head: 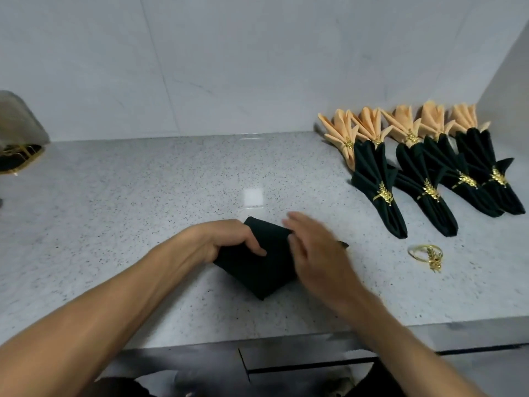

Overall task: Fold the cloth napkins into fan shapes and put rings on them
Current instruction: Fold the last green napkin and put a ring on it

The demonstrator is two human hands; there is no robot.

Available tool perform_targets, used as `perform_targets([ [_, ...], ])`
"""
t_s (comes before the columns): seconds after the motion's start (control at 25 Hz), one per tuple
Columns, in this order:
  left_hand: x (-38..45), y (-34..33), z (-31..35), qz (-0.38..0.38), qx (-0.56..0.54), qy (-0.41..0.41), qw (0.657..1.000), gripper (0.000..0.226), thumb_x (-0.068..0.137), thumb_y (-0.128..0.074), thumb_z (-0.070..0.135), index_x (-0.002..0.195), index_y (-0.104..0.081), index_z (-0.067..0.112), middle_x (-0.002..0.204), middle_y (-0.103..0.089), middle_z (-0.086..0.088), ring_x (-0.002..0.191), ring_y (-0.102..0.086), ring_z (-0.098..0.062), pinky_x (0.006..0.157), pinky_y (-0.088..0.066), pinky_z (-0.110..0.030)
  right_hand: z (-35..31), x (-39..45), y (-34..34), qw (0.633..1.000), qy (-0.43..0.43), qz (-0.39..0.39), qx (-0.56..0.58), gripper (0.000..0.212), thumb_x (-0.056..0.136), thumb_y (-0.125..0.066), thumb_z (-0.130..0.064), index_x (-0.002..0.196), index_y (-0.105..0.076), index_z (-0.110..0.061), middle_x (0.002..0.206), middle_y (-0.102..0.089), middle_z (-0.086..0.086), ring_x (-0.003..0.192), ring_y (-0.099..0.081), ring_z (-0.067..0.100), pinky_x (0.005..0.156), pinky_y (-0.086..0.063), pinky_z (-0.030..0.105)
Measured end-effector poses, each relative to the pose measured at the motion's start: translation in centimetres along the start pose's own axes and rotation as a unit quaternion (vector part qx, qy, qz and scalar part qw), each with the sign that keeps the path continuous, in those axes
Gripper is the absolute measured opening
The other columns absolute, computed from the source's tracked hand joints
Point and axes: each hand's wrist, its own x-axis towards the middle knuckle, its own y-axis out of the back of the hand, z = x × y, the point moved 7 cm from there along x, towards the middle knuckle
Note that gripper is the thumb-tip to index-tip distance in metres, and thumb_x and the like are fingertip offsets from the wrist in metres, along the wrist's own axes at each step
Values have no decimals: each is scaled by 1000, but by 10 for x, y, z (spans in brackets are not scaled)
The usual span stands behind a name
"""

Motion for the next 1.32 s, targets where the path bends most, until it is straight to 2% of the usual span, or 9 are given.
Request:
perform_targets([
  [0.24, 5, 18, 11, 91, 163, -59, 981, 48, 73, -84, 20, 115, -65, 9, 103, -73, -7, 94, -70, -25, 87, -58, -40, 4, 0, -45, 986, -7, -87, -145, 70, 96, 8, -49, 158, -3, -19, 165, -1, -3, 152, 5, 14, 115, 15, 29],
  [0.32, -9, 14, 30, 282, 387, -211, 852, 67, 77, -78, 30, 136, -50, 16, 132, -59, -3, 117, -58, -23, 99, -49, -38, 3, -3, -51, 984, -13, -76, -163, 68, 99, 8, -46, 158, -6, -16, 165, -4, 1, 152, 1, 19, 117, 13, 34],
  [0.4, -20, -29, 31, 277, 437, -379, 767, 69, 93, -56, 35, 153, -28, 18, 159, -26, 1, 146, -27, -18, 119, -25, -38, 4, -6, -60, 981, 12, -79, -175, 66, 99, -2, -45, 158, -5, -15, 165, -1, 5, 152, 0, 25, 119, 8, 40],
  [0.6, 13, -41, -22, 207, 487, -349, 774, 70, 88, 20, 63, 151, 11, 34, 160, 17, 15, 146, 21, -2, 123, 2, -32, 30, -11, -38, 989, 20, -97, -111, 77, 86, 9, -51, 157, -2, -22, 159, 13, -11, 149, 14, 5, 120, 14, 27],
  [0.72, 1, -40, -30, 185, 493, -344, 777, 68, 88, 16, 62, 151, 15, 36, 159, 23, 17, 143, 27, 0, 122, 8, -30, 30, -29, -21, 989, 81, -108, -55, 68, 92, -16, -46, 153, -32, -21, 162, -18, -12, 149, -5, 4, 121, -4, 21],
  [0.88, -24, -50, -47, 158, 513, -350, 768, 71, 92, 1, 67, 153, 15, 33, 158, 27, 16, 141, 32, 0, 120, 13, -29, 18, -59, -5, 983, 149, -12, -106, 45, 89, -49, -30, 127, -65, -14, 121, -56, -2, 114, -50, 19, 96, -44, 33],
  [1.0, -40, -57, -56, 154, 535, -382, 737, 98, 86, -20, 84, 158, 1, 21, 164, 17, 3, 149, 20, -12, 122, 6, -33, 8, -75, -8, 968, 171, 68, -171, 40, 87, -48, -21, 119, -69, -7, 109, -64, 6, 98, -58, 26, 87, -44, 36],
  [1.16, -65, -69, -66, 238, 465, -516, 679, 67, 86, -61, 62, 132, -58, 14, 127, -53, -1, 119, -51, -19, 93, -52, -32, 7, -84, -7, 968, 183, 92, -144, 36, 89, -49, -19, 115, -70, -8, 105, -67, 3, 95, -61, 23, 85, -45, 32],
  [1.32, -73, -58, -56, 260, 369, -513, 730, 35, 88, -61, 51, 110, -70, 25, 103, -64, 14, 93, -60, -6, 72, -56, -27, 13, -74, 2, 976, 184, 60, -96, 33, 83, -50, -19, 109, -70, -14, 97, -66, -5, 92, -58, 17, 83, -46, 32],
])
